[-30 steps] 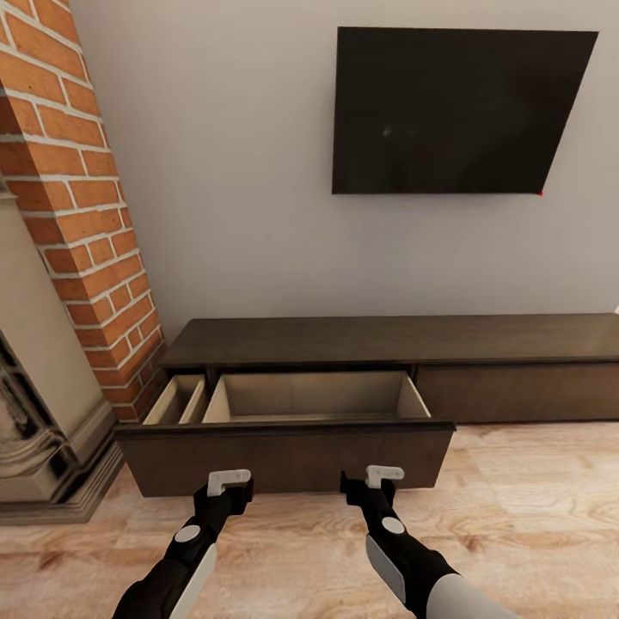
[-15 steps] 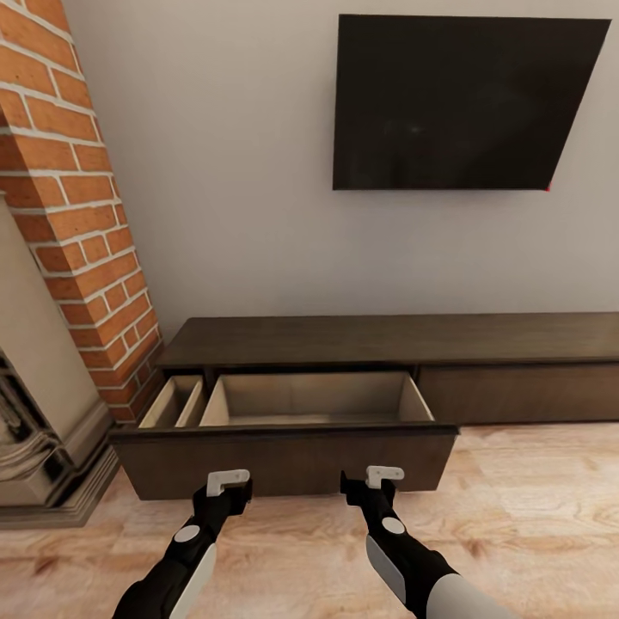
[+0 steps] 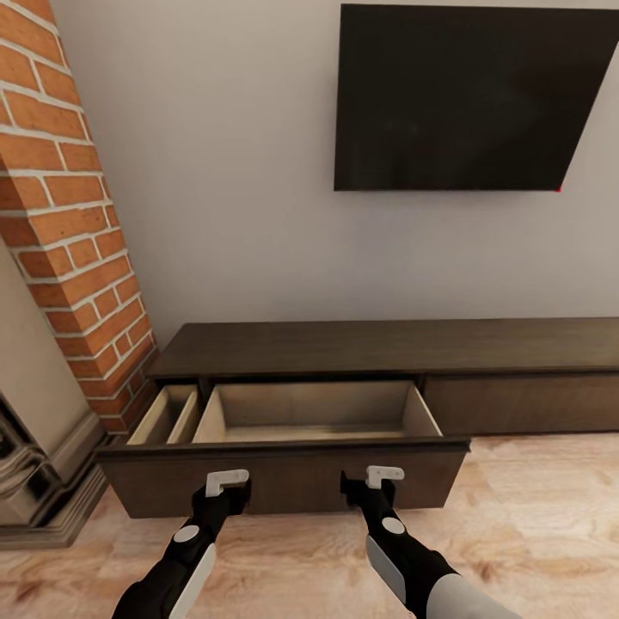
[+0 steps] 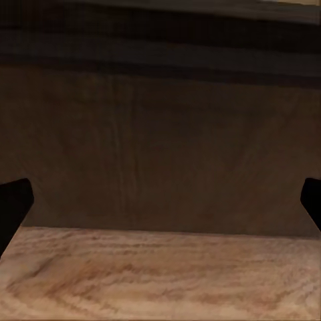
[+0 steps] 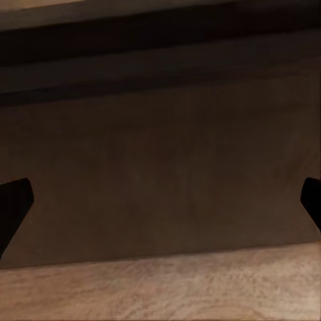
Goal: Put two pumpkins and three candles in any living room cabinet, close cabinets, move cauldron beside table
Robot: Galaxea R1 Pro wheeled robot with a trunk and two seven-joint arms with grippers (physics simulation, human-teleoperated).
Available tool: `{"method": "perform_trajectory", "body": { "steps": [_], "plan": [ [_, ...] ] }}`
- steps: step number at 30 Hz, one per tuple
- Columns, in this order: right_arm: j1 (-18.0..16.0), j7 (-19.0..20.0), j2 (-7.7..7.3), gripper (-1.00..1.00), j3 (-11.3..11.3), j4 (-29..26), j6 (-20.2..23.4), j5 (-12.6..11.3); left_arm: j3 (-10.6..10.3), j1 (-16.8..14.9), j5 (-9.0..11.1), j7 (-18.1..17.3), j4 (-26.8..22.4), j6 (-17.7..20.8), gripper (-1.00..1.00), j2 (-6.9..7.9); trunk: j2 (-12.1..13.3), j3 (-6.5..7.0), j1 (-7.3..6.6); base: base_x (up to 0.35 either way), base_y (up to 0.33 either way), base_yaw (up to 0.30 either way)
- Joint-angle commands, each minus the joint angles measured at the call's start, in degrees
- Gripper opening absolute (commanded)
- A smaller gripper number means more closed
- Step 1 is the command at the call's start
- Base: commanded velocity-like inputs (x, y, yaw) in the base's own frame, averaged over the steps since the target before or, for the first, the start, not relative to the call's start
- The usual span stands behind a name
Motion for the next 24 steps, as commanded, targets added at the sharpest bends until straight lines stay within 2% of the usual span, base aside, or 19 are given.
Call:
{"method": "perform_trajectory", "body": {
  "steps": [1,24],
  "plan": [
    [0.0,0.0,0.00,1.00,0.0,0.0,0.0,0.0,0.0,0.0,0.0,0.0,0.0,0.0,1.00,0.00,0.0,0.00,0.00,0.240,0.000,0.000],
    [0.0,0.0,0.09,1.00,0.0,0.0,-0.1,0.1,0.0,0.0,0.0,0.0,0.0,0.0,1.00,-0.09,0.0,0.00,0.00,0.107,0.000,0.000]
  ]
}}
